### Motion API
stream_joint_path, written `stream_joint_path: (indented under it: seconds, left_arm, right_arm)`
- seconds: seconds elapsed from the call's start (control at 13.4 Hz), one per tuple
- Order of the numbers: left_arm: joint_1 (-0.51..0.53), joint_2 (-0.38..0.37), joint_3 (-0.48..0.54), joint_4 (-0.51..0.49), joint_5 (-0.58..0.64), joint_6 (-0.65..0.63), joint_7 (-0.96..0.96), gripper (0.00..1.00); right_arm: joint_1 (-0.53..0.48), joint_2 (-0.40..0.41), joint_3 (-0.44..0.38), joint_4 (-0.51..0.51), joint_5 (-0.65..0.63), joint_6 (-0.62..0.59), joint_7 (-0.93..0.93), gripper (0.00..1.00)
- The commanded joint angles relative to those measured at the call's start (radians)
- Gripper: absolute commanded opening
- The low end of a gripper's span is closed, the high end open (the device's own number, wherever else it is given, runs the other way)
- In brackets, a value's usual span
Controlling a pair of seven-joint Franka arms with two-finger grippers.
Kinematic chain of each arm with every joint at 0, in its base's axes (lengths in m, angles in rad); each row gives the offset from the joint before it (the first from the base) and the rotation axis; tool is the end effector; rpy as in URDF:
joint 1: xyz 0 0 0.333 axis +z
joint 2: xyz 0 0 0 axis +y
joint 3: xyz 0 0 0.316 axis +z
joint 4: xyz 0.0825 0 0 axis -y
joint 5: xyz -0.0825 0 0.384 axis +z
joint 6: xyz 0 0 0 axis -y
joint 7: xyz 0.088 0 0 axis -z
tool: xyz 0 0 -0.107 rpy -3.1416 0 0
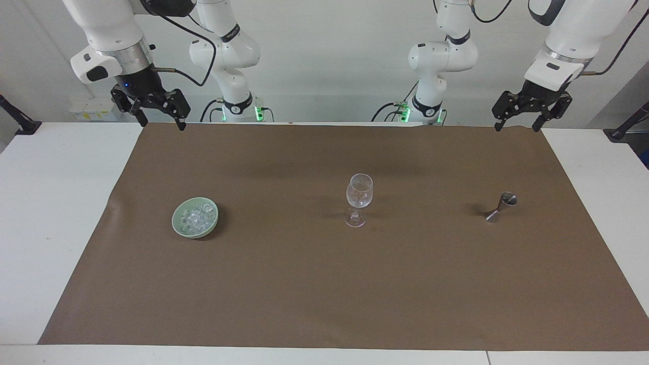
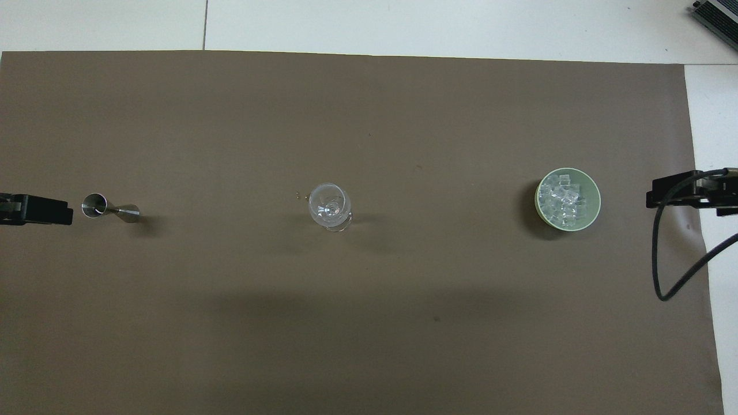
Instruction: Pour wine and add ice with both arms
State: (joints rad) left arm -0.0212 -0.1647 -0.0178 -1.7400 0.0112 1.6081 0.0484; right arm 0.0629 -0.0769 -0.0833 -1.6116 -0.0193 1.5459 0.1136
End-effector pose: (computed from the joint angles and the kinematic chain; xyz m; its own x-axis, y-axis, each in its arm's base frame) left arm 0.5050 -0.0193 0.6350 0.9956 -0.0875 0.0320 -0.0871 -0.9961 -0.0157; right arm 0.5278 -0.0147 0.6446 0.9909 -0.1339 0.0123 -0.1340 -0.9909 0.0116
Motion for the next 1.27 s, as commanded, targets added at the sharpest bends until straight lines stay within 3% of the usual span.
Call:
stream_joint_path:
  seconds: [0.0,0.52,0.9,1.2]
  left_arm:
    - [0.001,-0.028,0.004,-0.036,-0.005,0.013,0.015,1.00]
    - [0.012,-0.026,0.004,-0.035,-0.005,0.035,-0.005,1.00]
    - [0.079,-0.030,0.006,-0.042,-0.062,0.026,-0.252,1.00]
    - [0.113,-0.041,0.007,-0.065,-0.100,0.036,-0.329,1.00]
  right_arm:
    - [-0.002,-0.024,0.002,-0.027,0.001,0.008,-0.014,1.00]
    - [-0.002,-0.024,0.002,-0.027,0.001,0.008,-0.014,1.00]
    - [-0.003,-0.024,0.004,-0.027,0.001,0.008,-0.014,1.00]
    - [-0.001,-0.024,0.002,-0.028,0.001,0.008,-0.014,1.00]
